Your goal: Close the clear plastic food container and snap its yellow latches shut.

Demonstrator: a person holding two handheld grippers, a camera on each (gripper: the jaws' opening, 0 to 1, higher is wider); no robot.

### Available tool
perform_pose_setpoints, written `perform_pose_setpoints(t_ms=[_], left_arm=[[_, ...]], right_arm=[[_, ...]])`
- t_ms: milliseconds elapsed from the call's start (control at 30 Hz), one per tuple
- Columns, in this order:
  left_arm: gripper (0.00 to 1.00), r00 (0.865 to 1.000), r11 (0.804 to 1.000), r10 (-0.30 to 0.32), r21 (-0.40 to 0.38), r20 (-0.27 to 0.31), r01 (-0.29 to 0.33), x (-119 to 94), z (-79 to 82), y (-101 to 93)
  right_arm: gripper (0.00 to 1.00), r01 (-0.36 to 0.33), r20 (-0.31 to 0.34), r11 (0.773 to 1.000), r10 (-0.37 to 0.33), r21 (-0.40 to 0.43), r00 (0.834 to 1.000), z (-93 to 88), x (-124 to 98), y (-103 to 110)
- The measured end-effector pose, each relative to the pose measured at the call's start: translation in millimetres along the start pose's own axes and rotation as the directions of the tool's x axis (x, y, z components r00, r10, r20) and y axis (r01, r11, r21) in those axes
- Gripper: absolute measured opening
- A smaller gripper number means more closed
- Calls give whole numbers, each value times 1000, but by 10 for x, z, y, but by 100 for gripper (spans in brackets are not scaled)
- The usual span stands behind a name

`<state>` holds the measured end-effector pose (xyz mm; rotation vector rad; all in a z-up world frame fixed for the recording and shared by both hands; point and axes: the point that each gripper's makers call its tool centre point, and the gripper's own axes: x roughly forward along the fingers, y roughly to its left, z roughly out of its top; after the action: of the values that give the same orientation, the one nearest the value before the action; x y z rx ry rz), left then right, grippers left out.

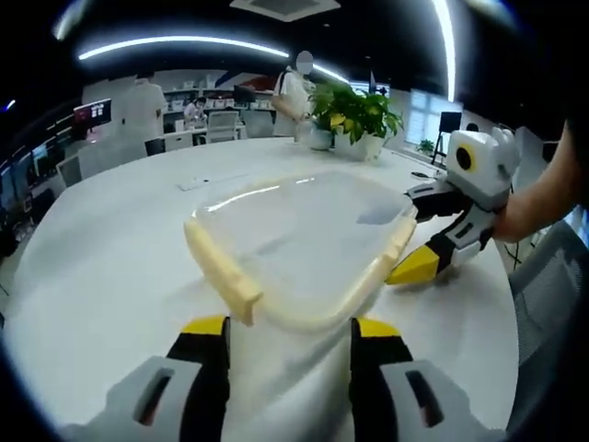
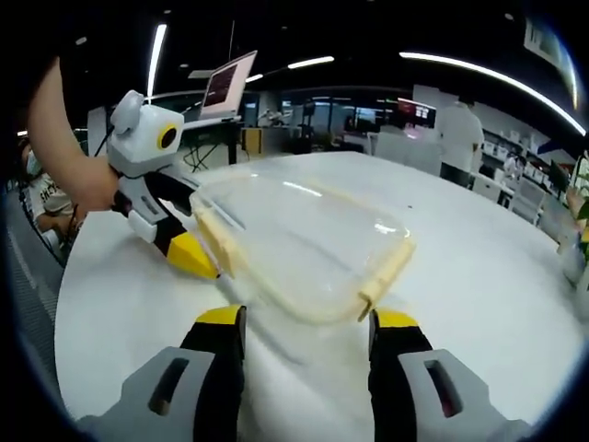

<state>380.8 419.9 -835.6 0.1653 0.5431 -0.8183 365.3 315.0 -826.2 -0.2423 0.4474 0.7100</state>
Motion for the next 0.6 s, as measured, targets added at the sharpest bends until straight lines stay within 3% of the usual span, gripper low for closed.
perform_pose_setpoints(t_ms=[133, 233, 433, 600], left_arm=[[46, 1000, 1000, -4, 0, -1, 4, -10, -10, -2], [52, 1000, 1000, 4, -12, 14, -4, -36, 14, -10], [72, 1000, 998, 18, -64, 6, -17, -32, -16, -25], [89, 999, 995, -3, -95, 54, 8, -27, 26, -85]], right_arm=[[52, 7, -9, 1000, -7, -6, 1000, 3, -6, -7], [55, 7, 2, 1000, -7, 21, 1000, 45, -11, -5], [74, 16, 22, 995, -19, 101, 1000, 74, -25, -34], [90, -25, 54, 991, 18, 134, 998, 68, -48, 40]])
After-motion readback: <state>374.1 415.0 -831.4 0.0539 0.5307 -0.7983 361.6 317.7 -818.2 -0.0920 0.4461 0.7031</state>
